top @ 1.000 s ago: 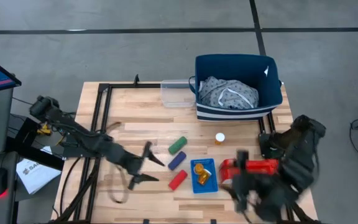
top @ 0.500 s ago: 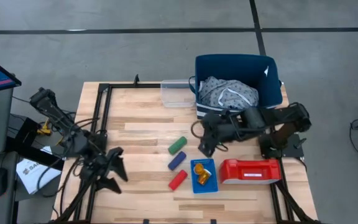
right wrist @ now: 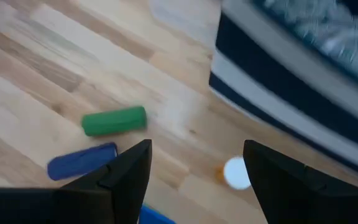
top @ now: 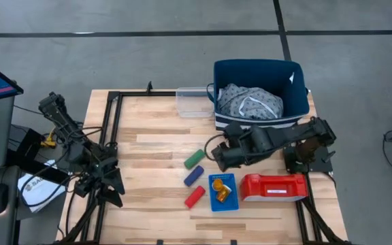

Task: Pick & Place Medicine items
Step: Put the orange pill bottle into the blue bin

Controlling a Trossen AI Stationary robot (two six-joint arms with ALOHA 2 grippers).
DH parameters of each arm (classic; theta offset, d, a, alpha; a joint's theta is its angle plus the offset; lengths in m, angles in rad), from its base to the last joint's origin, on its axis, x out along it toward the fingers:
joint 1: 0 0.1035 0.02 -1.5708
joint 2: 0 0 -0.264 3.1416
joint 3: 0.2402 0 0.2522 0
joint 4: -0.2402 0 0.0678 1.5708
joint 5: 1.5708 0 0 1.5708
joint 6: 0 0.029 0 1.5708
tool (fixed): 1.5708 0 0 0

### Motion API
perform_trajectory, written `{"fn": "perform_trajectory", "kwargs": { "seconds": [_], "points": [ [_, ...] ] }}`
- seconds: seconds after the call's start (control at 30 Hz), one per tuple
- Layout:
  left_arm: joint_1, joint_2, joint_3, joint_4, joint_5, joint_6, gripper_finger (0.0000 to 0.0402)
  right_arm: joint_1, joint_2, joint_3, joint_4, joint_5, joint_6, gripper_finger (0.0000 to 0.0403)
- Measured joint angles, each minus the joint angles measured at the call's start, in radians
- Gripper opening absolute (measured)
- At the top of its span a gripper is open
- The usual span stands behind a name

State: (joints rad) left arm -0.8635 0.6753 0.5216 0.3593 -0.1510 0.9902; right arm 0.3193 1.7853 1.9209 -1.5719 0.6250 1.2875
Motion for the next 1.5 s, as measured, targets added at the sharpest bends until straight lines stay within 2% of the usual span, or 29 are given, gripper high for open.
{"fn": "perform_trajectory", "kwargs": {
  "seconds": [0.23,0.43,0.53,0.7,1.1,1.5],
  "points": [
    [0.000,-0.037,-0.023,0.000,-0.002,0.026,0.0266,-0.021,0.027,-0.191,0.000,-0.053,0.157,0.0250],
    [0.000,-0.064,-0.039,0.004,-0.015,0.035,0.0265,-0.057,0.028,-0.310,-0.002,-0.076,0.229,0.0250],
    [0.000,-0.066,-0.047,0.004,-0.015,0.060,0.0265,-0.072,0.029,-0.350,0.018,-0.098,0.227,0.0250],
    [0.000,-0.065,-0.048,0.002,-0.014,0.077,0.0269,-0.082,0.029,-0.419,0.148,-0.139,0.217,0.0250],
    [0.000,-0.065,-0.048,-0.010,0.016,0.078,0.0269,-0.154,0.029,-0.559,0.220,-0.262,0.194,0.0250],
    [0.001,-0.065,-0.047,-0.085,0.028,0.079,0.0269,-0.254,0.029,-0.568,0.296,-0.342,0.046,0.0250]
  ]
}}
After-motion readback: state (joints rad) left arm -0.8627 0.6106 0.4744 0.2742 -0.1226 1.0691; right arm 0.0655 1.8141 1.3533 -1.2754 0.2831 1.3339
